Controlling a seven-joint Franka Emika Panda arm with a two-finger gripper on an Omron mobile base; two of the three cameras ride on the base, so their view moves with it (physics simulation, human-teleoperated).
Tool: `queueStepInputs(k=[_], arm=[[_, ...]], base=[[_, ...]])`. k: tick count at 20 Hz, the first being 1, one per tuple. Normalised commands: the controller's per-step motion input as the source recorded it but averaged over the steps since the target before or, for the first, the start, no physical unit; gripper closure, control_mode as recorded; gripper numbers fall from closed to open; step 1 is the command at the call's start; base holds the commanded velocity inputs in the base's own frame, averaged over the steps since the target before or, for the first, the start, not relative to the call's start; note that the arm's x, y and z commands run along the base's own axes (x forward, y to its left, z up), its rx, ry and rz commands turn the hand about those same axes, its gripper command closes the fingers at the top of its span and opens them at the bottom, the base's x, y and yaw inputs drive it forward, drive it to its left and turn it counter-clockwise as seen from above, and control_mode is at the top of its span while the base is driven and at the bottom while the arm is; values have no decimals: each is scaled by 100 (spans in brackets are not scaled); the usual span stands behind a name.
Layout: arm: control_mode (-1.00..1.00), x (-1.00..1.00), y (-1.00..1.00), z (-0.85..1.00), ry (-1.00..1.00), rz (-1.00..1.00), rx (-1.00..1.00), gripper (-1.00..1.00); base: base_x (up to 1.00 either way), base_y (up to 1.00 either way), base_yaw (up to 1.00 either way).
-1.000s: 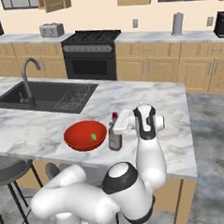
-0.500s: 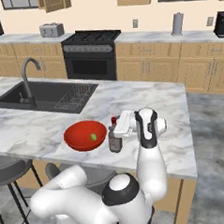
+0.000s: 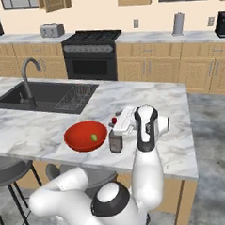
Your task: There is a bowl on the dining counter. Grab a lemon wedge from the fridge and place it in the bowl. Then get the liquor bottle and glass cup from the cabinet and place them next to the bowl.
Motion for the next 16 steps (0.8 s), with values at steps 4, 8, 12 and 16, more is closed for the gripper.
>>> queueStepInputs(k=[4,8,12,16], arm=[[-100,-40,19,67,-8,-15,-7,-100],[-100,-48,43,65,-1,-18,-6,-100],[-100,-57,60,58,0,-25,-3,-100],[-100,-71,56,50,2,-28,0,-100]], base=[[0,0,0],[0,0,0],[0,0,0],[0,0,0]])
